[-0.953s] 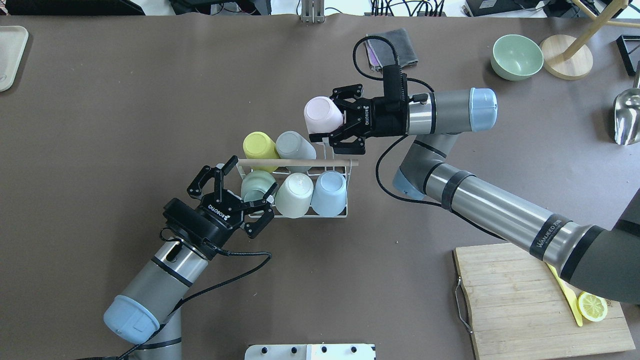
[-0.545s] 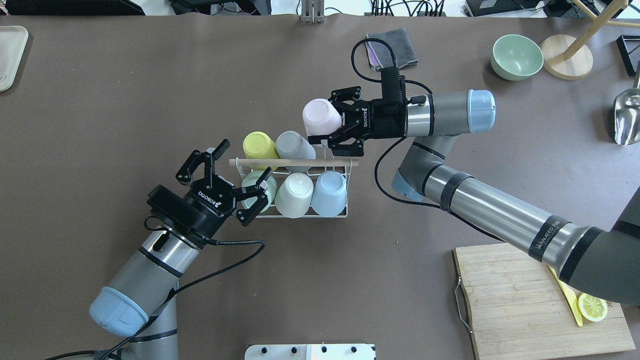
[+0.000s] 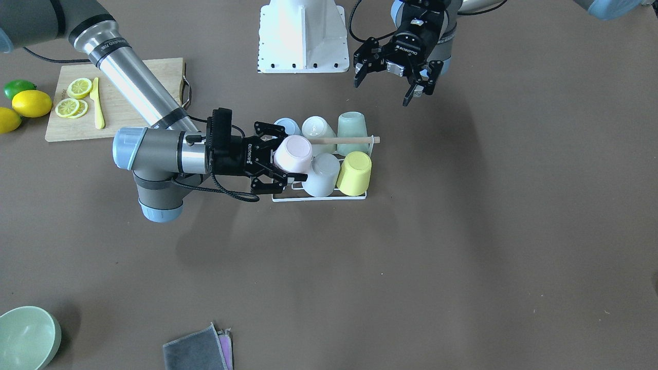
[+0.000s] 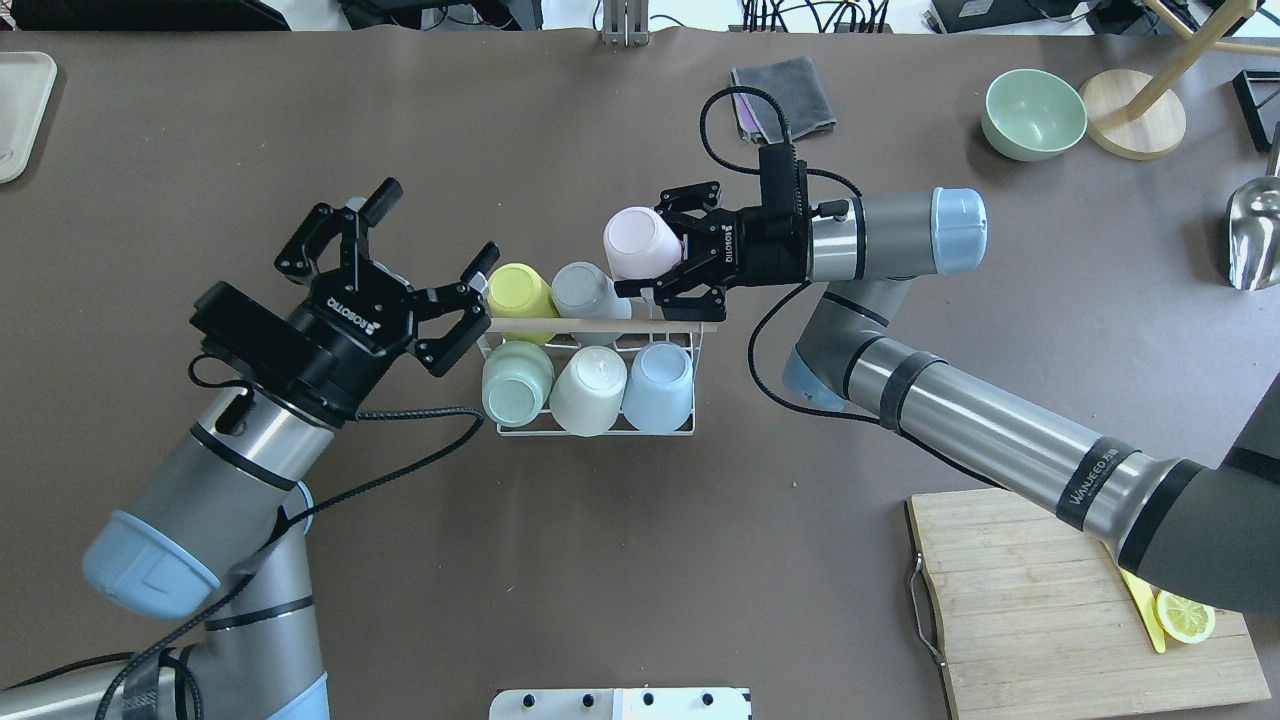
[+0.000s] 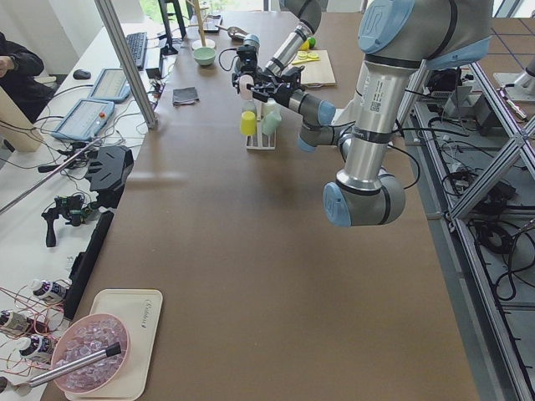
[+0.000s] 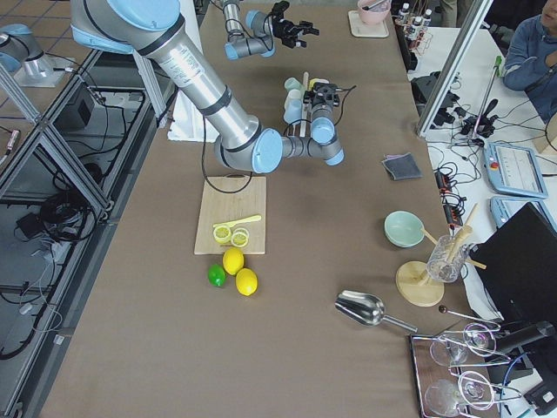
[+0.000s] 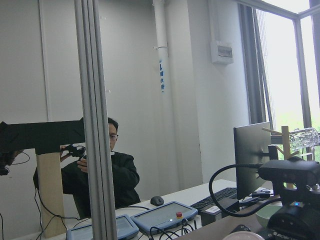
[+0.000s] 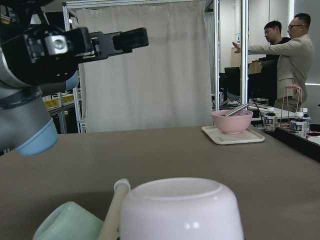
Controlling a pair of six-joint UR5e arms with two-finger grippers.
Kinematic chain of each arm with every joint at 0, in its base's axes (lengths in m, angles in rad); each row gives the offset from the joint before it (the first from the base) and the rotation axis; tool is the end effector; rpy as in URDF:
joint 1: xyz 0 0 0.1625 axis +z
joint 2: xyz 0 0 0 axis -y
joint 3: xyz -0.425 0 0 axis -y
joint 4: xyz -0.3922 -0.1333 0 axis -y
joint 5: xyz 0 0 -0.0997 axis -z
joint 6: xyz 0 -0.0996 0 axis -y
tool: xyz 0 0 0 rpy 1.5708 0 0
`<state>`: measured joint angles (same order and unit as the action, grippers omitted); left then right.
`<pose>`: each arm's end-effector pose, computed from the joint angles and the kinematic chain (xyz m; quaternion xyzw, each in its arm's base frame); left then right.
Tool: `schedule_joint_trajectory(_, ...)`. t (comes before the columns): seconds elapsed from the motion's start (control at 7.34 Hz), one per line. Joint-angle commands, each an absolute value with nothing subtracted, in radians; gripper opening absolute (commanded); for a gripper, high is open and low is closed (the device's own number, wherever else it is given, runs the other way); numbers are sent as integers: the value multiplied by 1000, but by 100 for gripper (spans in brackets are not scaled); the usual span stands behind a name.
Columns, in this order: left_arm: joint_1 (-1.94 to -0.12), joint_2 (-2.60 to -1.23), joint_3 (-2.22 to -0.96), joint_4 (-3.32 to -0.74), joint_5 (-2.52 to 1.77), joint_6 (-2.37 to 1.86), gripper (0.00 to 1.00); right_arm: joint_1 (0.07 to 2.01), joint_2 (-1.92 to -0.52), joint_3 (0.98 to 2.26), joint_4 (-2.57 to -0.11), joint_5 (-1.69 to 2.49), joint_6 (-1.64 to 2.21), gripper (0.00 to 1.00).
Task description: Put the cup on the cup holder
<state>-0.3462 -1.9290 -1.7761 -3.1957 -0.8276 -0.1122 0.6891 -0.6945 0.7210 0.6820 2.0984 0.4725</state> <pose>0.3859 -0.3526 0.2273 0.7530 0.3824 -0.0483 0.5334 -0.5021 -0.5214 0.2924 0.6153 -0.6344 -0.3139 0.3469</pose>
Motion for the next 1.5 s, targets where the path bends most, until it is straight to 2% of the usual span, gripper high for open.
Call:
schedule_joint_trajectory(0.0,-493,-1901,-1856,-3004,-960,-121,97,680,-696,721,681,2094,472,0)
schedule_joint_trajectory(0.41,-651,-1881,-1878,-2683,-1118,-254,97,675,-701,721,680,2094,472,0)
schedule_joint_trajectory(0.68,-870,-1801,-1873,-2483,-1403,-298,97,675,-709,723,681,2094,472,0)
schedule_joint_trajectory(0.95,-900,-1775,-1847,-2252,-1514,-296,97,675,-710,723,681,2094,472,3)
schedule_joint_trajectory(1.23,-945,-1848,-1807,-1923,-1696,-284,97,675,-710,723,681,2082,471,46)
schedule_joint_trajectory(1.36,-971,-1943,-1787,-1735,-1765,-285,97,675,-710,723,681,2080,472,61)
